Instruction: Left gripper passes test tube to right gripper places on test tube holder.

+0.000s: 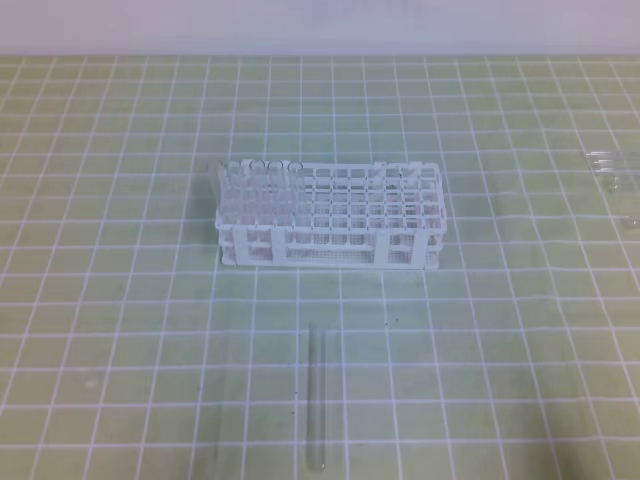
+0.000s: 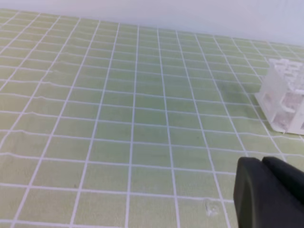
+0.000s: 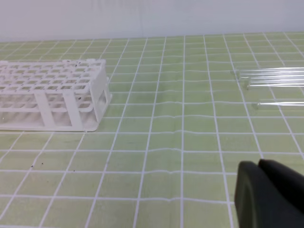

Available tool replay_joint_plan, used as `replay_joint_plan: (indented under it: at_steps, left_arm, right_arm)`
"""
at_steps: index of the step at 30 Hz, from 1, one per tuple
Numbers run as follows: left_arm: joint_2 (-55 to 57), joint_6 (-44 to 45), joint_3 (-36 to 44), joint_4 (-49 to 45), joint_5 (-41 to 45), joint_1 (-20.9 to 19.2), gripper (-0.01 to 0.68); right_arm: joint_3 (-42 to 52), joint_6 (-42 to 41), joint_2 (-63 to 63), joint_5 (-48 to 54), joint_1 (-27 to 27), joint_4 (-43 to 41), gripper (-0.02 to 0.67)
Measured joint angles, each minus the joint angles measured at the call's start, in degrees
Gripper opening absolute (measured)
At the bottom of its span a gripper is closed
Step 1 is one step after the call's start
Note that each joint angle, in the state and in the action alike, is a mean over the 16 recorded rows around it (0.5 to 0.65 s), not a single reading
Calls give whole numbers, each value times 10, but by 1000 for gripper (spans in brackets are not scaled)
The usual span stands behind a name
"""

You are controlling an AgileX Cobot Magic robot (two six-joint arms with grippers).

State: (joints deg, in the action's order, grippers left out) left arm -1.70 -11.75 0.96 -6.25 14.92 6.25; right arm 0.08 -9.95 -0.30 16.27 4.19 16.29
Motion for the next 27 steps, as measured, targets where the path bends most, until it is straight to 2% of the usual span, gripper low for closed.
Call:
replay_joint_plan:
  at_steps: [27]
  left_arm:
    - [3, 0, 0, 0, 0, 0, -2]
  right_arm:
    - [0, 0, 0, 0, 0, 0, -15]
